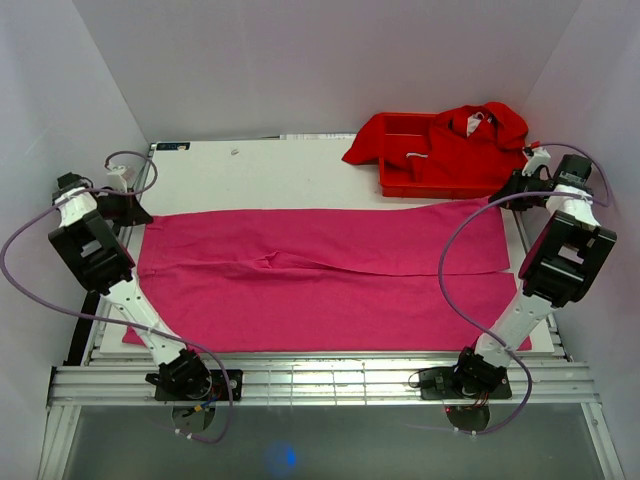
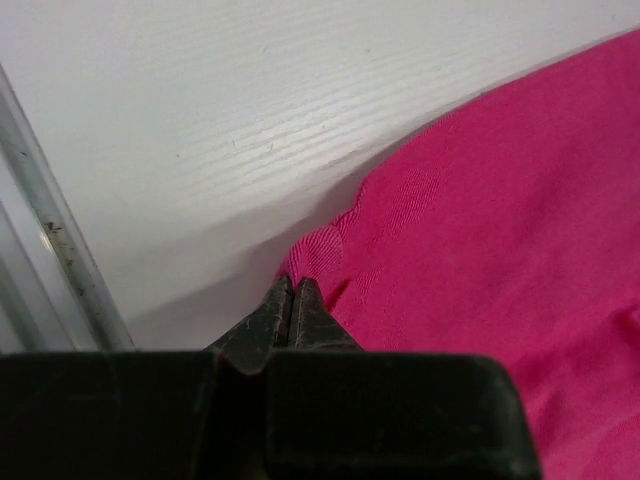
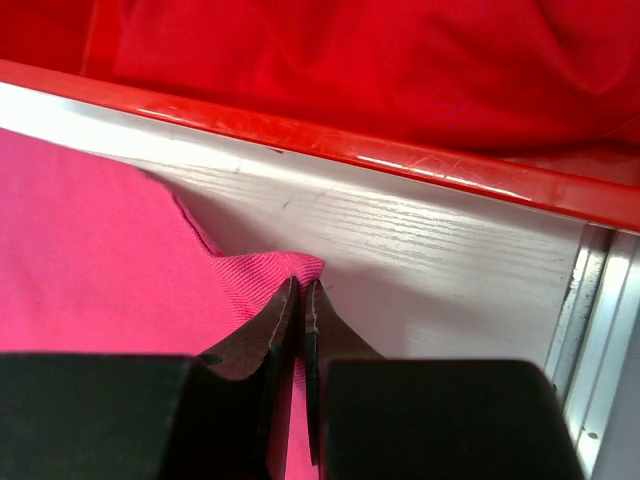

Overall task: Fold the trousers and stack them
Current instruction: Fold the trousers

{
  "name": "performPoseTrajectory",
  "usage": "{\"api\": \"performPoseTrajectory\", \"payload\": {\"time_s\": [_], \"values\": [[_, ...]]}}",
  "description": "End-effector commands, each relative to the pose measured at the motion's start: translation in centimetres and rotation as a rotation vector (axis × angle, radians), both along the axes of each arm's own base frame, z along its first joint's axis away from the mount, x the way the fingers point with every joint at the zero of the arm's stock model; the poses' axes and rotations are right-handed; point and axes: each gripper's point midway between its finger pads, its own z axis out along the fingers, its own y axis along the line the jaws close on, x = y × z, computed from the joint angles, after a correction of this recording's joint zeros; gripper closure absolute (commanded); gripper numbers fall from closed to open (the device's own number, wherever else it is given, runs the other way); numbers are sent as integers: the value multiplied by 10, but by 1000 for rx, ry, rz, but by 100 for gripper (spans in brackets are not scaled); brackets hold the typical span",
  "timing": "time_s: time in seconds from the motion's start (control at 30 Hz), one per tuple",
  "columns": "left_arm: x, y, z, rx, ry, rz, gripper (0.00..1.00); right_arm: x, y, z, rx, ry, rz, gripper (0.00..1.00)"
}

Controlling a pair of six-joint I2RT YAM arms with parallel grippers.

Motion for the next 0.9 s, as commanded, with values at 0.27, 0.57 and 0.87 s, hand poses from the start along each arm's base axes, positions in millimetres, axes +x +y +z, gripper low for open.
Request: {"api": "performPoseTrajectory", "payload": {"time_s": [0.27, 0.57, 0.87], "values": [[-50, 10, 154, 129, -463, 1, 100, -42, -18, 100, -100, -238, 83, 92], [-161, 11, 131, 141, -453, 15, 100, -128, -31, 93, -151, -252, 189, 92], [-253, 2, 23, 182, -152, -98, 100, -209, -42, -1, -316, -69, 328, 92]]}}
